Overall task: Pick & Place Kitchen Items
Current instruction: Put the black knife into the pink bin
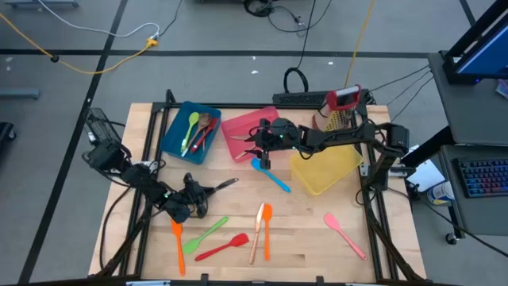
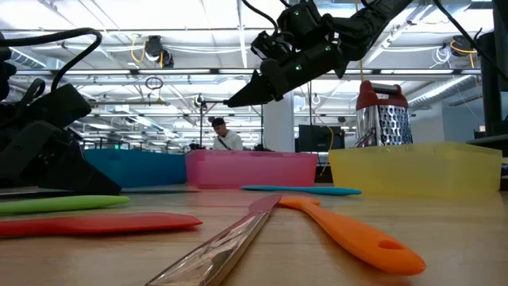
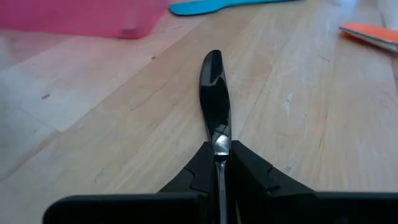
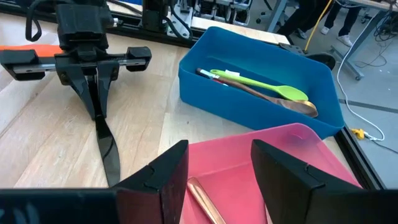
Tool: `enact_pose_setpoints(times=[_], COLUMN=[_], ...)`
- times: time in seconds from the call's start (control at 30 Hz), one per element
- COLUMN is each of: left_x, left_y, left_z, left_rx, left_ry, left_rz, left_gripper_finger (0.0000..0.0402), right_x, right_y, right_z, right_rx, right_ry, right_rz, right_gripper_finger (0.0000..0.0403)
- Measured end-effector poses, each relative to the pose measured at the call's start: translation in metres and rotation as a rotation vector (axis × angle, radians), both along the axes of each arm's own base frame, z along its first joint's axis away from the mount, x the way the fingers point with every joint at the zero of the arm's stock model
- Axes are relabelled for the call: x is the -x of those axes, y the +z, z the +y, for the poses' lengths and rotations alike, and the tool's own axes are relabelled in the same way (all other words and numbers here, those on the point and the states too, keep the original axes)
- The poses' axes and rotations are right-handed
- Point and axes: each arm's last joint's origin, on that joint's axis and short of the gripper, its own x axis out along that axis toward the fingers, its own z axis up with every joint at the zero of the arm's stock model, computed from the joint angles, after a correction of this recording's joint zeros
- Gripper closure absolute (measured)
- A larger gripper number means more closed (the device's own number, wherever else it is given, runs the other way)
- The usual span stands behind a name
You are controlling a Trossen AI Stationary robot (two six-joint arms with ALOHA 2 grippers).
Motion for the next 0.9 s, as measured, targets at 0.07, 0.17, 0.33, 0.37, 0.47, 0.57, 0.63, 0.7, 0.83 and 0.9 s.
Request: enact_pose_setpoints(times=[0.07,0.17,0.33,0.37,0.47,0.57,0.63,0.7,0.83,0.9], left_x=[-0.003,-0.007,-0.014,-0.016,-0.021,-0.027,-0.032,-0.037,-0.049,-0.057], left_y=[0.002,0.004,0.009,0.010,0.013,0.017,0.020,0.023,0.029,0.033], left_z=[0.001,0.002,0.003,0.003,0.004,0.003,0.003,0.003,0.006,0.008], left_rx=[-0.003,-0.003,-0.030,-0.035,-0.061,-0.084,-0.101,-0.118,-0.135,-0.140], left_ry=[0.002,0.008,0.005,0.007,0.007,0.007,0.005,0.005,0.031,0.040], left_rz=[-0.019,-0.045,-0.077,-0.083,-0.089,-0.099,-0.104,-0.107,-0.120,-0.127], left_gripper_finger=[0.0367,0.0367,0.0367,0.0367,0.0367,0.0367,0.0364,0.0363,0.0367,0.0367], right_x=[0.000,0.000,0.002,0.003,0.010,0.021,0.028,0.036,0.053,0.062], right_y=[0.000,0.000,0.004,0.006,0.012,0.021,0.027,0.028,0.029,0.027], right_z=[0.000,0.002,0.008,0.010,0.017,0.025,0.030,0.035,0.044,0.047], right_rx=[0.000,-0.007,-0.012,-0.010,-0.018,-0.027,-0.035,-0.046,-0.049,-0.049], right_ry=[0.000,0.001,0.017,0.021,0.036,0.052,0.062,0.072,0.090,0.095], right_rz=[0.000,0.003,0.020,0.019,0.067,0.123,0.165,0.225,0.263,0.268], right_gripper_finger=[0.0234,0.0234,0.0234,0.0234,0.0234,0.0234,0.0234,0.0234,0.0234,0.0234])
